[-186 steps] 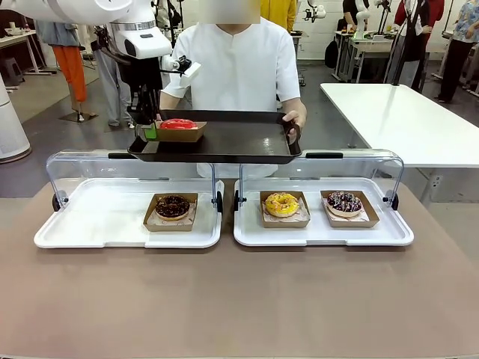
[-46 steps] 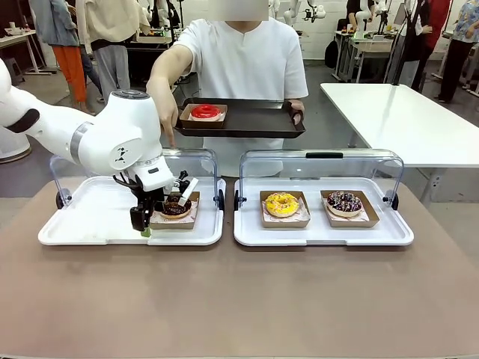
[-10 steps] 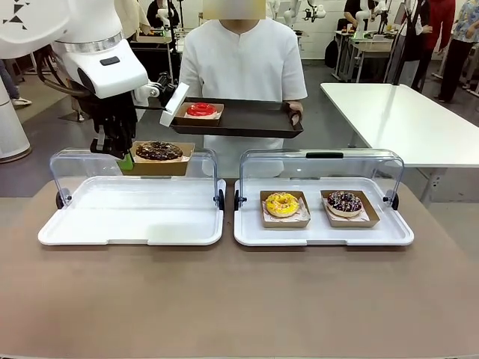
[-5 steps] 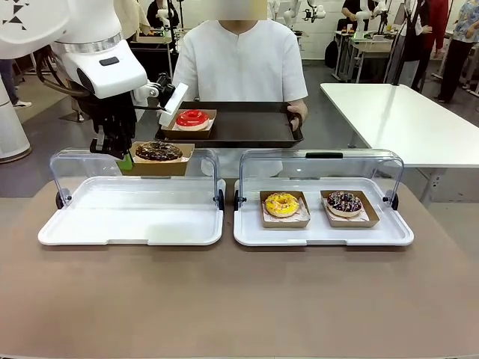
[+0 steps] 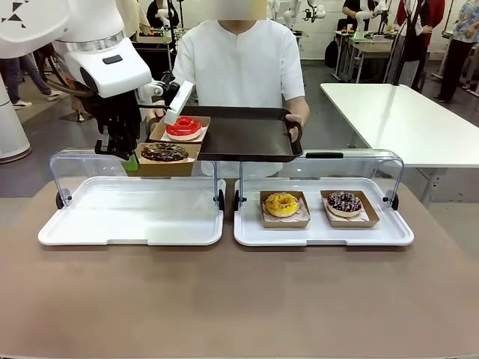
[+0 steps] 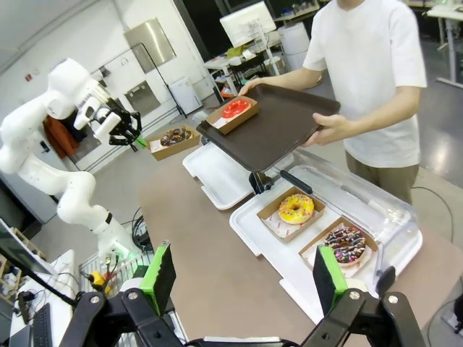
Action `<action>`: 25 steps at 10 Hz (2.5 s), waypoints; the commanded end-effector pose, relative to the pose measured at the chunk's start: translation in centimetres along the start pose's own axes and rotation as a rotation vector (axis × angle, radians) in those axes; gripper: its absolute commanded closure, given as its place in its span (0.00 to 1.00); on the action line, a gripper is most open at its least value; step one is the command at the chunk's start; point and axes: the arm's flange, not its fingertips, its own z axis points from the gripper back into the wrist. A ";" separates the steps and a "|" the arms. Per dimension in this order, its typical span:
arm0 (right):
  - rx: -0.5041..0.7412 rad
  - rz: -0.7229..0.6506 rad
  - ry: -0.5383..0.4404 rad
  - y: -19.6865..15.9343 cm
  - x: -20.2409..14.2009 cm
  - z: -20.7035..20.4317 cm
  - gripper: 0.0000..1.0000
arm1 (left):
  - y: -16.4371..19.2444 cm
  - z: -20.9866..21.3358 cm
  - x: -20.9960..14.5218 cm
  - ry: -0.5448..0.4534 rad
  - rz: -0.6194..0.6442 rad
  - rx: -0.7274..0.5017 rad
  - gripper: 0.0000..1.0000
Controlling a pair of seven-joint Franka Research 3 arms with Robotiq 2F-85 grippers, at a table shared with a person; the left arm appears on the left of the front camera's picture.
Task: Provide the desired donut to the person.
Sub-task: Place the picked Paper togo box onto the Handle tray extended by the person.
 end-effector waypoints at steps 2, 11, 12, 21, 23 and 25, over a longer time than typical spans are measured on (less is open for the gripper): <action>0.002 0.002 -0.006 0.1 0.1 -0.1 0.00 | 3.9 5.3 4.4 -0.005 -0.013 0.096 0.99; 0.002 0.002 -0.006 0.1 0.1 -0.1 0.00 | 18.5 0.0 10.5 -0.005 -0.109 0.155 0.99; 0.002 0.002 -0.006 0.1 0.1 -0.1 0.00 | 19.3 -1.2 10.4 0.003 -0.118 0.147 0.99; 0.002 0.002 -0.006 0.1 0.1 -0.1 0.00 | 22.7 -6.9 11.0 0.000 -0.122 0.016 0.99; 0.002 0.002 -0.006 0.1 0.1 -0.1 0.00 | 22.7 -7.1 11.2 -0.017 -0.142 0.002 0.99; 0.002 0.002 -0.006 0.1 0.1 -0.1 0.00 | 22.7 -6.9 10.9 -0.027 -0.139 0.004 0.41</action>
